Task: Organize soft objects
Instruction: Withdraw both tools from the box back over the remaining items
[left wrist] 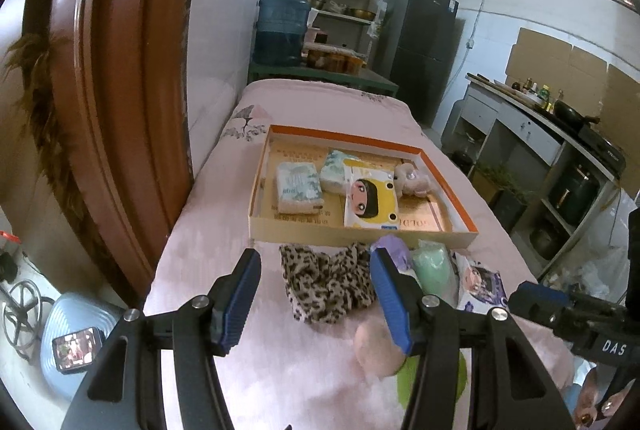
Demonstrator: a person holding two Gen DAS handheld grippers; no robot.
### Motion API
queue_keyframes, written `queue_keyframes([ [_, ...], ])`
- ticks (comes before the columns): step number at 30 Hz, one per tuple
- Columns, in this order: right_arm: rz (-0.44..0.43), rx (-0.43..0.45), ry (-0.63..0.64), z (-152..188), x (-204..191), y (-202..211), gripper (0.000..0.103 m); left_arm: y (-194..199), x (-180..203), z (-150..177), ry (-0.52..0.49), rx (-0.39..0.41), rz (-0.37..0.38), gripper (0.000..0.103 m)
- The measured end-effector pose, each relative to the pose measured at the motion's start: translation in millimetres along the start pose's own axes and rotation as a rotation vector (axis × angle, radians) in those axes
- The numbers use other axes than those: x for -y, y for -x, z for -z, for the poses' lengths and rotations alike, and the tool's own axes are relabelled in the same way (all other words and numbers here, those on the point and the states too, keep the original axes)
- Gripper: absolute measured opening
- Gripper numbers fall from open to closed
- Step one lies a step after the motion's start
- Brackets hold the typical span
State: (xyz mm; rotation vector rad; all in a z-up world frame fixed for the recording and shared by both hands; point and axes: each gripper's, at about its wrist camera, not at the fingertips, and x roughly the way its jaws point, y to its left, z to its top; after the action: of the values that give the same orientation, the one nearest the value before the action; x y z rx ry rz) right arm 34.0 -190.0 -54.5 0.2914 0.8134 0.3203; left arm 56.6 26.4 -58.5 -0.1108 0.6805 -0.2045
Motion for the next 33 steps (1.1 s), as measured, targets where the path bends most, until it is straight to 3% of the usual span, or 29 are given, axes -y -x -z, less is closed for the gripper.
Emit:
queue_keyframes([
  [13,0.003,-0.067,0.032,31.5,-12.5,-17.0,0.05,-1.9,5.1,37.0,-0.023,-0.048,-0.015,0.057],
  [28,0.082,-0.144,0.076,48.9,-13.0,-57.6,0.05,-17.7,13.1,58.1,-0.023,-0.116,0.05,0.057],
  [29,0.084,-0.146,0.082,49.2,-12.9,-58.8,0.044,-19.6,14.5,59.4,-0.022,-0.124,0.055,0.057],
  [30,0.087,-0.15,0.09,49.8,-13.4,-59.6,0.029,-21.7,15.5,60.5,-0.019,-0.132,0.061,0.057],
  [33,0.111,-0.152,0.114,51.5,-13.0,-60.2,0.013,-29.2,19.0,63.7,-0.013,-0.154,0.079,0.057],
])
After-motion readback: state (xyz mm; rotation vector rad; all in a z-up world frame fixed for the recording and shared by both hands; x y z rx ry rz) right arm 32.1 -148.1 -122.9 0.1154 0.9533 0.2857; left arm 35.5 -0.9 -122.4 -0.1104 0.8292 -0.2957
